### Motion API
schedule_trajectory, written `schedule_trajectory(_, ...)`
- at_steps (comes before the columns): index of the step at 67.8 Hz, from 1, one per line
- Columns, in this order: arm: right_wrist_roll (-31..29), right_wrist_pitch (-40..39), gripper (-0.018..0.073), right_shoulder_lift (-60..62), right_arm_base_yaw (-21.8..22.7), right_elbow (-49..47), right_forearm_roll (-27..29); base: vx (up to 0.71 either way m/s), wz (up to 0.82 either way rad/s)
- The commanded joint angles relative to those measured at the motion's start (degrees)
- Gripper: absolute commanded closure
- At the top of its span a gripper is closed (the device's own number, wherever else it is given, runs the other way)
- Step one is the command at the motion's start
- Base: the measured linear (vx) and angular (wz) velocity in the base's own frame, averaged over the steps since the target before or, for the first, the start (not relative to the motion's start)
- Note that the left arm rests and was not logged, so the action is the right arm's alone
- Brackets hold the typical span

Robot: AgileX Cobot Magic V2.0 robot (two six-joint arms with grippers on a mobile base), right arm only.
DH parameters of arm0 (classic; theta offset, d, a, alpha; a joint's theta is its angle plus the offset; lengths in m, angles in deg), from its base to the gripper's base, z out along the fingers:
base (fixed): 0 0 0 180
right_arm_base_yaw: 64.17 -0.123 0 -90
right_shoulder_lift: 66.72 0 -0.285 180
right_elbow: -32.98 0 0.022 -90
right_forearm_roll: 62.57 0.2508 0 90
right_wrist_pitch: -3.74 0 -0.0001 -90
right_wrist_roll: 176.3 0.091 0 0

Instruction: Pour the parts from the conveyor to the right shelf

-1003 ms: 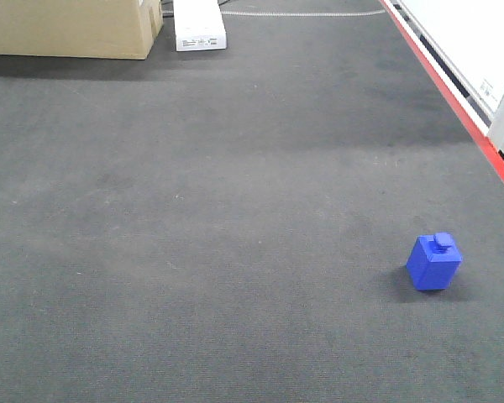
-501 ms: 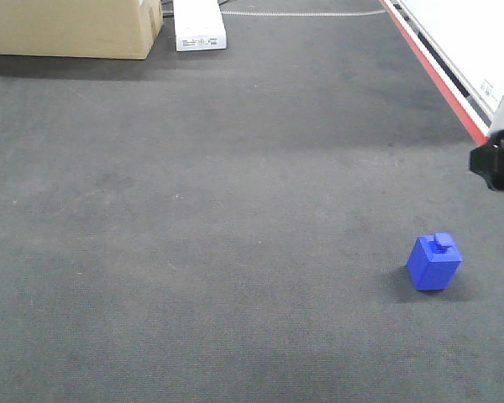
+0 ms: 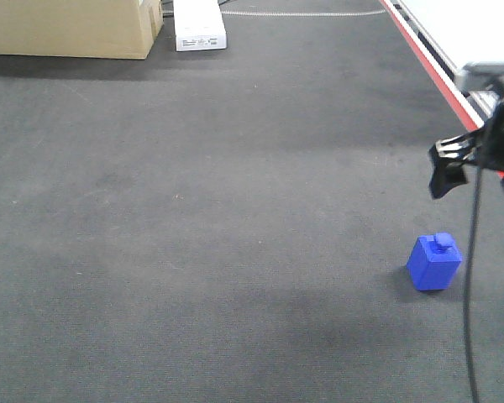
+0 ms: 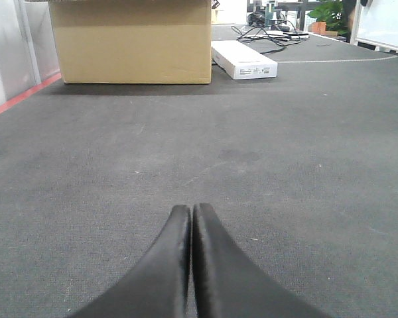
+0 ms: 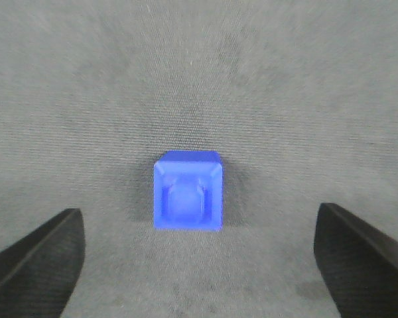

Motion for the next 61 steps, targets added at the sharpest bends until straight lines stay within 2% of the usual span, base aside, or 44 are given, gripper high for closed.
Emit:
schedule_trajectory(1, -1.1, 3.1, -0.0083, -0.4, 0.3, -2.0, -0.1, 0.0, 0.0)
schedule_trajectory(33, -2.1, 0.9, -0.0053, -9.7, 0.3, -2.0, -0.1, 0.0, 0.0)
schedule_trajectory(61, -2.1, 2.1, -0.0029, -16.3, 0.3, -2.0, 2.8, 0.0, 0.0)
